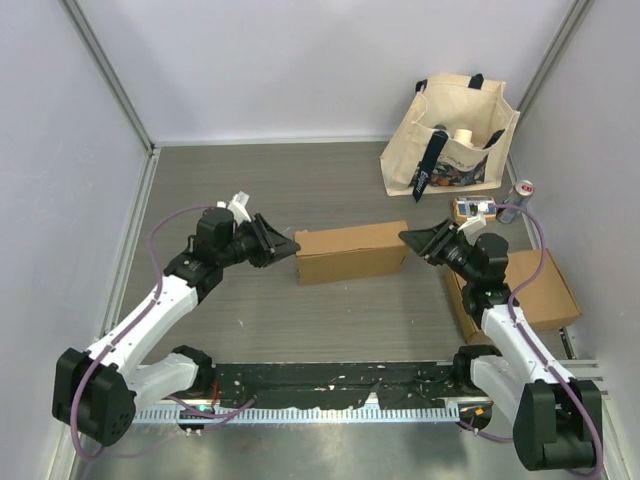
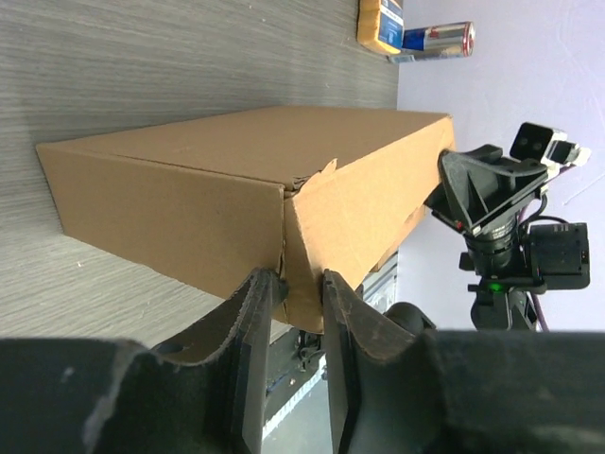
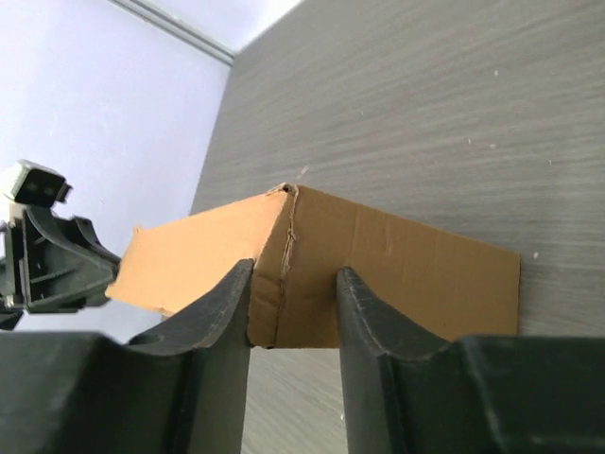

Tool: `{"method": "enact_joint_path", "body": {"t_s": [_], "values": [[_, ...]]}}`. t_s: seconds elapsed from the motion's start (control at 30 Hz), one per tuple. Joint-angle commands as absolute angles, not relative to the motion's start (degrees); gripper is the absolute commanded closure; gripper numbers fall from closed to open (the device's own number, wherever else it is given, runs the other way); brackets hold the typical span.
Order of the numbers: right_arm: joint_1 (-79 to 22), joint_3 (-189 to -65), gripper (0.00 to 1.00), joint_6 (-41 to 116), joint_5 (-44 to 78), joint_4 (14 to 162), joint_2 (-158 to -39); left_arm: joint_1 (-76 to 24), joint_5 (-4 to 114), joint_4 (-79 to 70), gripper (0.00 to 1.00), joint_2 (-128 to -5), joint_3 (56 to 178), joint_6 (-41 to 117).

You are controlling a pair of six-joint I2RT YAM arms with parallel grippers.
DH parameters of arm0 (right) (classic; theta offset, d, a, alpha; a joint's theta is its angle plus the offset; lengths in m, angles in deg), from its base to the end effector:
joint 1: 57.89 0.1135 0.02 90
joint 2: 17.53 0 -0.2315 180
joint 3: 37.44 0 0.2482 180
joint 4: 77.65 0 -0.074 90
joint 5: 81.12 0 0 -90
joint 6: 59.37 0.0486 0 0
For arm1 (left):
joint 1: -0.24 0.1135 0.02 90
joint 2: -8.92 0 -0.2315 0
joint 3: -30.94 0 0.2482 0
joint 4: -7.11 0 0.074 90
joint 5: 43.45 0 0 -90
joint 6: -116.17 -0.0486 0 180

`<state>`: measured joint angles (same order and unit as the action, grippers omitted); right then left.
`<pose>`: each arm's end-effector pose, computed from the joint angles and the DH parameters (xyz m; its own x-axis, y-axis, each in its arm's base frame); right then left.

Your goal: Fold the paper box

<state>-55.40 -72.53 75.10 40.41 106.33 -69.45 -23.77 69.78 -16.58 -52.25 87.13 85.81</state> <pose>0.2260 0.0353 0.1982 -0.5413 0.5741 -0.6143 -0.2343 0.5987 0.7660 0.2295 -0.1232 0.2378 -0.8169 -0.5041 -0.2802 -0.0294 0.5215 -0.8527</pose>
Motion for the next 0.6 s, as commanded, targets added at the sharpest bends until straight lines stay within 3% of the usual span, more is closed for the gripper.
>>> {"method": "enact_joint_path", "body": {"t_s": [0.0, 0.03, 0.07, 0.17, 0.4, 0.57], "values": [[-55.42, -68.56, 0.68, 78.27, 45.00, 110.61, -72.28, -24.19, 70.90, -21.47, 0.65, -53.22, 82.99, 82.52], [-55.60, -69.78, 0.68, 77.40, 44.92, 108.68, -71.93, -24.02, 71.42, -22.43, 0.60, -53.31, 84.12, 81.73], [-55.51, -73.45, 0.66, 74.95, 44.65, 105.87, -71.50, -24.10, 71.86, -22.53, 0.47, -53.31, 84.74, 81.55], [-55.69, -80.23, 0.55, 73.09, 44.39, 97.86, -70.88, -23.93, 72.57, -22.44, 0.37, -53.14, 86.59, 82.07], [-55.95, -84.92, 0.49, 72.56, 47.72, 97.23, -75.53, -22.61, 75.03, -20.08, 0.36, -53.84, 87.30, 83.39], [-56.56, -75.98, 0.51, 73.96, 46.68, 104.85, -76.76, -22.61, 75.12, -14.45, 0.51, -52.79, 77.91, 86.46]]}}
